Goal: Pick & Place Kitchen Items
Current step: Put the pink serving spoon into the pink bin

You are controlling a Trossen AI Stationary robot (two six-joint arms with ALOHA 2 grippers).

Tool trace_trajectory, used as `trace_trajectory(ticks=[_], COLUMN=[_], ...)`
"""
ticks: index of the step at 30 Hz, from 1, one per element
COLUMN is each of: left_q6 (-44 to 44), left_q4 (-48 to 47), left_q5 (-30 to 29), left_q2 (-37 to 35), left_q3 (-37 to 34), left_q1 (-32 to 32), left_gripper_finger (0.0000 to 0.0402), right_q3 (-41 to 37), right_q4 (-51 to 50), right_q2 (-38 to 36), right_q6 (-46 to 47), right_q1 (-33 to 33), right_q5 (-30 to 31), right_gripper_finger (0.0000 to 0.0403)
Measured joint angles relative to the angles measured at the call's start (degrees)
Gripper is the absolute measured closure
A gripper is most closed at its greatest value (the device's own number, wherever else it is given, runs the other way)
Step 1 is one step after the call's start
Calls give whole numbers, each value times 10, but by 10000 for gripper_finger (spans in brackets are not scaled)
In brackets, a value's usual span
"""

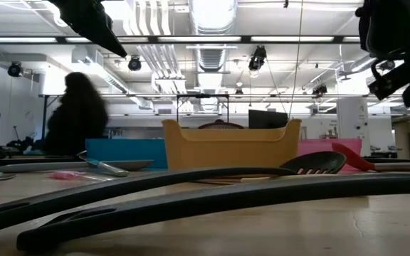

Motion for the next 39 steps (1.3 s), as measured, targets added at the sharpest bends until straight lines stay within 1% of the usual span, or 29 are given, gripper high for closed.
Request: trace_trajectory(ticks=[7,17,23,31,35,39], left_q6=[-1,-3,-3,-3,-3,-4], left_q4=[0,0,0,0,0,0], left_q5=[0,0,0,0,0,0], left_q2=[0,0,0,0,0,0], left_q3=[0,0,0,0,0,0], left_q1=[0,0,0,0,0,0], left_gripper_finger=[266,266,266,266,266,266], right_q3=[-8,-11,-12,-31,-43,-61], right_q4=[19,29,62,69,89,102], right_q2=[2,5,5,5,5,5], right_q6=[-12,-13,-2,-4,-27,-46], right_q1=[-30,-73,-101,-140,-165,-187], right_q5=[12,13,-32,-37,-55,-60], right_gripper_finger=[158,183,193,206,213,220])
